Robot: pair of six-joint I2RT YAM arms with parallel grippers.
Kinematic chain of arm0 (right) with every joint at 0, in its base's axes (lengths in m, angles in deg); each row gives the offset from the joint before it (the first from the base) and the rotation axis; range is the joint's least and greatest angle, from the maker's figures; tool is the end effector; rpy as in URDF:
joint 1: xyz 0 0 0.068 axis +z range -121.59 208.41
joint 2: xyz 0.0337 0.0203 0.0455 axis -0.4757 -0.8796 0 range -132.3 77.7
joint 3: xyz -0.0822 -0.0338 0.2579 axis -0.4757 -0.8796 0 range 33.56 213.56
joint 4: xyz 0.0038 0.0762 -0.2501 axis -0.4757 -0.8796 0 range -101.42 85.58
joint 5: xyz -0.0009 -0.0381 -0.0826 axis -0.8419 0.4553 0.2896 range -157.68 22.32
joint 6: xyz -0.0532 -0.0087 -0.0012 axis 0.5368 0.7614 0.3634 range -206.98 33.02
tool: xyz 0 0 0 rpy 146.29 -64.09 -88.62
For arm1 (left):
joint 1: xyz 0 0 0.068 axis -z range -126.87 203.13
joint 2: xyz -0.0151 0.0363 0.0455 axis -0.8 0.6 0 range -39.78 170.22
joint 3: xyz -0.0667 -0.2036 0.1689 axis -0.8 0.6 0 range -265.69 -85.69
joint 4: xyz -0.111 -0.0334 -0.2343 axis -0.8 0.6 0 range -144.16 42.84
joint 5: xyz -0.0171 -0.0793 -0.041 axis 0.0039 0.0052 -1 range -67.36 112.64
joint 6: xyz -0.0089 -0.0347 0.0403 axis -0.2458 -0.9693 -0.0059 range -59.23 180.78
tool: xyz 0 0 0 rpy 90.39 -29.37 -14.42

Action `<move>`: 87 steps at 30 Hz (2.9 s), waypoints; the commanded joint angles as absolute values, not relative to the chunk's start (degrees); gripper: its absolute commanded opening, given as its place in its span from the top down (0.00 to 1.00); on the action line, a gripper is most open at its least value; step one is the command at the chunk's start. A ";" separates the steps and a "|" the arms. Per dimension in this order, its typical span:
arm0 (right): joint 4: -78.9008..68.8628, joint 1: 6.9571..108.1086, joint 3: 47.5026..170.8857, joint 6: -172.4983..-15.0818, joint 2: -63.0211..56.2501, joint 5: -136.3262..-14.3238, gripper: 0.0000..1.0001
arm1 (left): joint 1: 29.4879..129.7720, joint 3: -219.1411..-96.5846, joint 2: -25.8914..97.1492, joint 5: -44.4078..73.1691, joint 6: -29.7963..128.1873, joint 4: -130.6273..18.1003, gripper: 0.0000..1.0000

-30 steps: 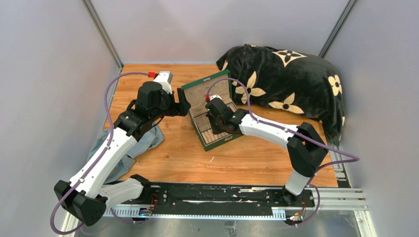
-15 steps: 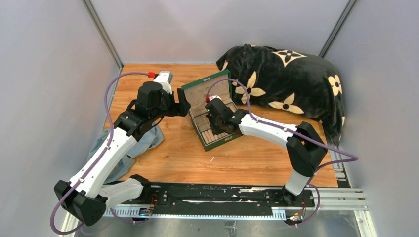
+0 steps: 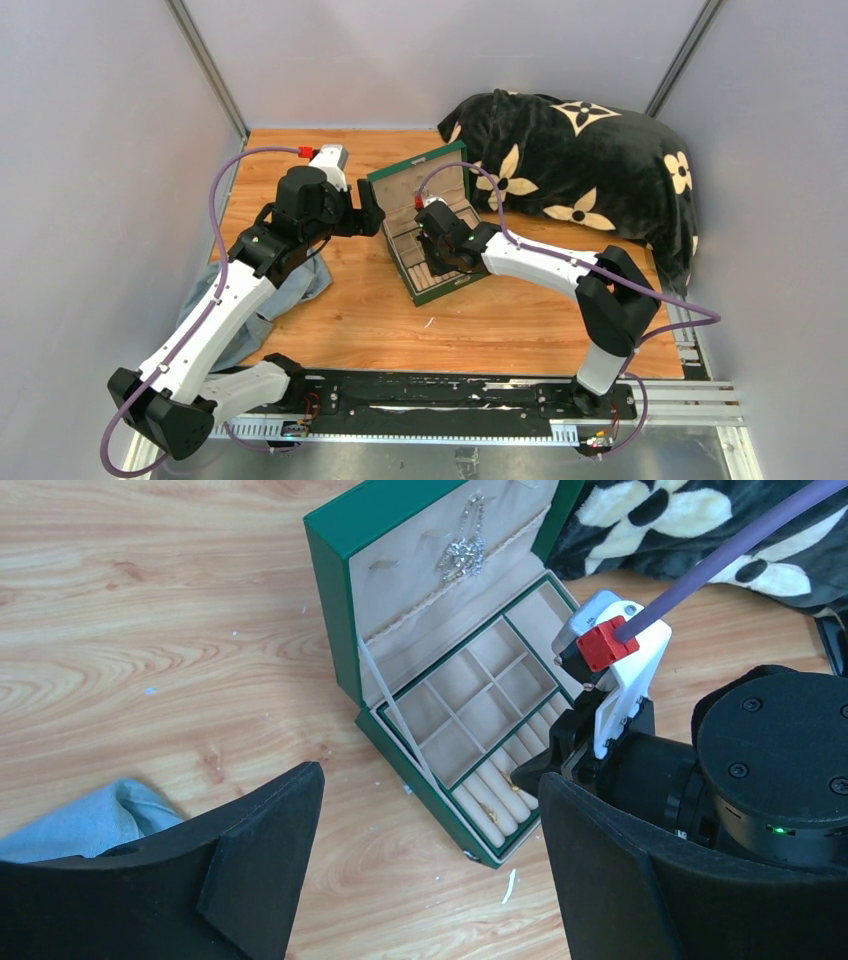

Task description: Organize the mixed jewelry

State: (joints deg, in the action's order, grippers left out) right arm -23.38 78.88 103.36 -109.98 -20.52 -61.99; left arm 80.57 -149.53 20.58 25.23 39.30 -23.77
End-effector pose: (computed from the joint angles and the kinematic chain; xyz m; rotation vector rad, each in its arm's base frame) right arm 0.2420 0.2877 0.2304 -0.5349 2.3885 0.4735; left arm 0.2030 -0.1037 0.3681 0.0793 2.0737 -0.4847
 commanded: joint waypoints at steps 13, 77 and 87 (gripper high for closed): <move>-25.46 79.21 103.50 -109.33 -17.84 -59.68 0.98 | 80.29 -148.82 20.35 24.31 39.51 -24.10 0.16; -55.63 13.93 78.64 -117.73 10.82 -64.47 0.59 | 114.09 -150.78 45.42 37.81 54.80 -30.37 0.11; -51.78 9.23 78.36 -115.60 2.03 -66.20 0.61 | 111.99 -147.45 44.60 36.61 53.75 -32.27 0.11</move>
State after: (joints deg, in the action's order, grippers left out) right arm -51.78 11.76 77.24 -117.08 4.99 -64.74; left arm 112.64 -148.30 44.89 36.18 53.97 -30.50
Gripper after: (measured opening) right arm 0.395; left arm 0.889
